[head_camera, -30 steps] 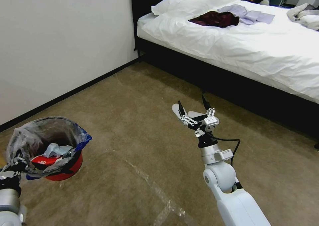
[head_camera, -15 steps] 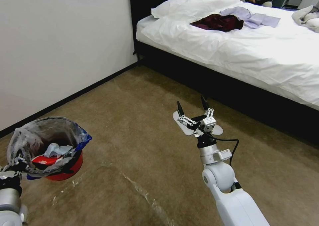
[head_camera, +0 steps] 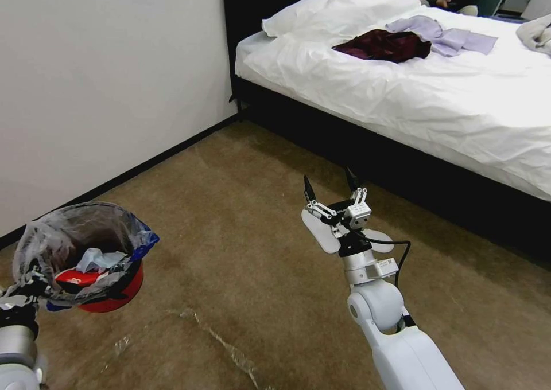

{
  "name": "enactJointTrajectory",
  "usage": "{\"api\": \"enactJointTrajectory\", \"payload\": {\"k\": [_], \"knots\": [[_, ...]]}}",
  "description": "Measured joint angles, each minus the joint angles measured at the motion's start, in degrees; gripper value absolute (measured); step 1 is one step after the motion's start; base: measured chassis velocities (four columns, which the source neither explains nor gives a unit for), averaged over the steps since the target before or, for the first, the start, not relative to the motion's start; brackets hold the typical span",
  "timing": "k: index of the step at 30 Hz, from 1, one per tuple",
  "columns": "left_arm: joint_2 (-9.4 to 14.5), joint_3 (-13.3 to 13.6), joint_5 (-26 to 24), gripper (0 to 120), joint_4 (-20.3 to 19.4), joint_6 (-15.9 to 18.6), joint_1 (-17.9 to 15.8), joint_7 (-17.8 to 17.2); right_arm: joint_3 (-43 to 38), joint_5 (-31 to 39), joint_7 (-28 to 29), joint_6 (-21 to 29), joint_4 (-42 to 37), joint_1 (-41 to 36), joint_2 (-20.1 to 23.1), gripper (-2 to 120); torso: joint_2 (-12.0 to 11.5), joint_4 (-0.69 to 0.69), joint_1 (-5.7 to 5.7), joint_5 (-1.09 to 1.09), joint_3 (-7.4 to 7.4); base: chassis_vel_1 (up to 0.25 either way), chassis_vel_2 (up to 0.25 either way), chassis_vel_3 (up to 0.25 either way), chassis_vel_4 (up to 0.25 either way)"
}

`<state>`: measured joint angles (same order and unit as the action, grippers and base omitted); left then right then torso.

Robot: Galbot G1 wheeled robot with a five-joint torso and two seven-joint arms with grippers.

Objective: Pick up the trash bin and place the garbage on the floor into it.

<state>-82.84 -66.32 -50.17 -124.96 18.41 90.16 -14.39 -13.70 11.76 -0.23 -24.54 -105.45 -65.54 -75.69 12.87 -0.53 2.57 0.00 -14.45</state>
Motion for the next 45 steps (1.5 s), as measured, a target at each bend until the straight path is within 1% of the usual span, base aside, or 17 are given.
{"api": "enactJointTrajectory", "payload": {"k": [6,14,22,34,45], "knots": [[0.09,0.01,0.0,4,0.03,0.0,-0.03,0.01,0.63,-0.09,0.61,0.52,-0.02,0.08,0.08,100,0.0,0.0,0.0,0.0,0.0,-0.077,0.079,0.06,-0.074],[0.21,0.5,-0.03,4,0.09,0.0,0.02,0.0,2.07,-0.64,1.15,1.52,-0.01,0.35,0.05,100,0.0,-0.01,-0.01,0.0,0.0,0.0,0.0,0.0,0.0],[0.29,0.64,-0.06,4,0.13,0.03,0.35,-0.03,5.6,-1.94,0.96,1.82,0.9,1.65,-0.08,100,0.0,0.0,-0.01,0.0,0.01,0.0,0.0,0.0,0.0],[-0.12,1.44,0.38,4,0.13,0.06,0.3,-0.04,5.5,-2.42,0.98,1.46,1.37,0.83,-0.53,100,0.0,0.0,-0.01,0.0,0.0,-0.048,0.046,0.041,-0.056],[-0.26,1.53,0.48,4,0.33,0.07,0.21,0.23,6.2,-2.95,1.92,1.23,1.7,0.57,-0.74,100,0.0,0.0,-0.01,0.0,0.0,-0.021,0.019,0.02,-0.017]]}}
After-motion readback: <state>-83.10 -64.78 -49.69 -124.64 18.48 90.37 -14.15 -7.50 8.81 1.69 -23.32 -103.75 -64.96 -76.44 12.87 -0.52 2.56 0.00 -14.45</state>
